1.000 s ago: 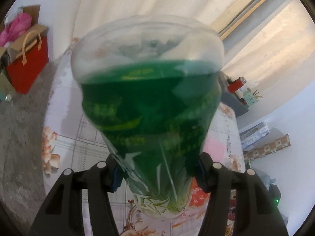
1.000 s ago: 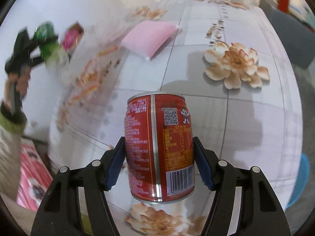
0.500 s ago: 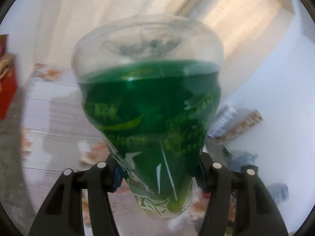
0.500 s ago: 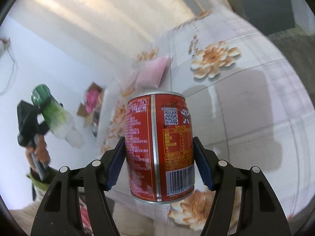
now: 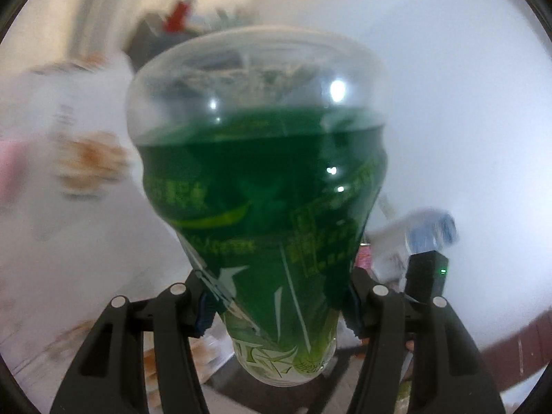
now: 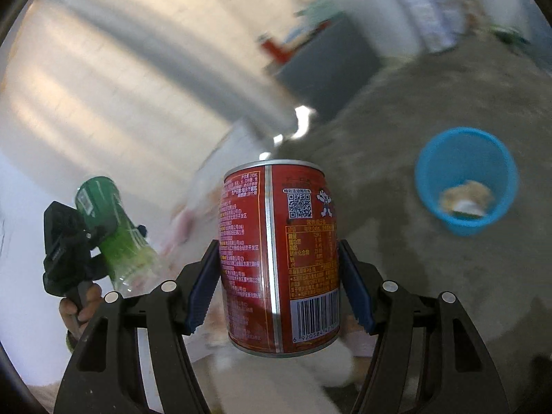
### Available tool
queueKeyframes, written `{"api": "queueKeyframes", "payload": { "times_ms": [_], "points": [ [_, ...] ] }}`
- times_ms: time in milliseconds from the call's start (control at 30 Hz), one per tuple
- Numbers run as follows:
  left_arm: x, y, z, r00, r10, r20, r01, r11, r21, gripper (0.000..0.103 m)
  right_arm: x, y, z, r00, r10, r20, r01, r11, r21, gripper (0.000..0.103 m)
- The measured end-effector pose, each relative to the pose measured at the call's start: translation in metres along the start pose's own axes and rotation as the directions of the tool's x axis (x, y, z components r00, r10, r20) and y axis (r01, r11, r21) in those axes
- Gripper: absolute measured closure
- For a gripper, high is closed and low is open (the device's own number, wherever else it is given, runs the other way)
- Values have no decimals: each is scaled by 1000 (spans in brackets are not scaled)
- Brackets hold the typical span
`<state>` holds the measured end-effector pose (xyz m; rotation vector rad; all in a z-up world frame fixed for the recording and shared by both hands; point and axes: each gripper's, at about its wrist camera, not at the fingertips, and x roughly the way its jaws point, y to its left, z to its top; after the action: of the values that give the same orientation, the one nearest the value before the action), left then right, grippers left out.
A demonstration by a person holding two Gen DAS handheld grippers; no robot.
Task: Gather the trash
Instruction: 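Carry the green bottle and red can over the blue wastebasket, then open both tools to drop the bottle and can into the wastebasket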
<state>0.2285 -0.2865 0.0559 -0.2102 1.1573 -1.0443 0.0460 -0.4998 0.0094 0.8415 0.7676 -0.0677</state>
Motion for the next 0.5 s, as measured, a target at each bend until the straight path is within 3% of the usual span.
{"api": "queueKeyframes", "payload": {
  "times_ms": [100,233,367,500],
  "points": [
    [78,-19,15,992,23,-124,-22,1000,9,47,-6,-46,6,998,-60,21,59,996,67,41],
    [199,-35,30,950,85,-300,-88,996,1,47,6,-106,17,994,-112,7,110,979,171,41],
    [294,-53,38,911,168,-376,-162,986,46,47,20,-164,40,985,-165,-40,170,953,250,41],
    [374,-61,45,870,195,-453,-192,980,53,43,40,-203,77,973,-223,-65,232,932,279,40]
  ]
}}
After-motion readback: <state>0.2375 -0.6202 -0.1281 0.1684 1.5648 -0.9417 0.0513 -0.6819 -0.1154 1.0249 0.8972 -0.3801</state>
